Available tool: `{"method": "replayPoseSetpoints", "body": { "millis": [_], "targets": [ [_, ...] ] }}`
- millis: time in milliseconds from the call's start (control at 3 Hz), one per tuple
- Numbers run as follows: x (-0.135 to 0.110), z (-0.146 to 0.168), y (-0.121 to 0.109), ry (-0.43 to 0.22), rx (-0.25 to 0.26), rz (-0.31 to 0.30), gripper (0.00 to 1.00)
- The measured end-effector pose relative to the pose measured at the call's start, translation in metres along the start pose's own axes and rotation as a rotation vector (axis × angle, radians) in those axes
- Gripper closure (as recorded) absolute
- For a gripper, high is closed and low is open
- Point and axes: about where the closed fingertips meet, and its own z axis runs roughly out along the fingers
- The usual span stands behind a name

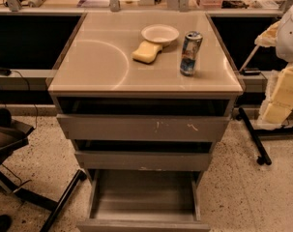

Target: Close bottom drawer

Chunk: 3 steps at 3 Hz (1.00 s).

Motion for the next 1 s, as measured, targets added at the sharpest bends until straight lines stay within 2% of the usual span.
{"method": "replayPoseSetpoints", "body": {
  "millis": [667, 1000],
  "targets": [
    [-0.001, -0.001, 0.001, -0.018, 0.006, -0.001, 0.00],
    [0.008, 0.013, 0.024, -0.087, 0.016, -0.024, 0.00]
  ]
}}
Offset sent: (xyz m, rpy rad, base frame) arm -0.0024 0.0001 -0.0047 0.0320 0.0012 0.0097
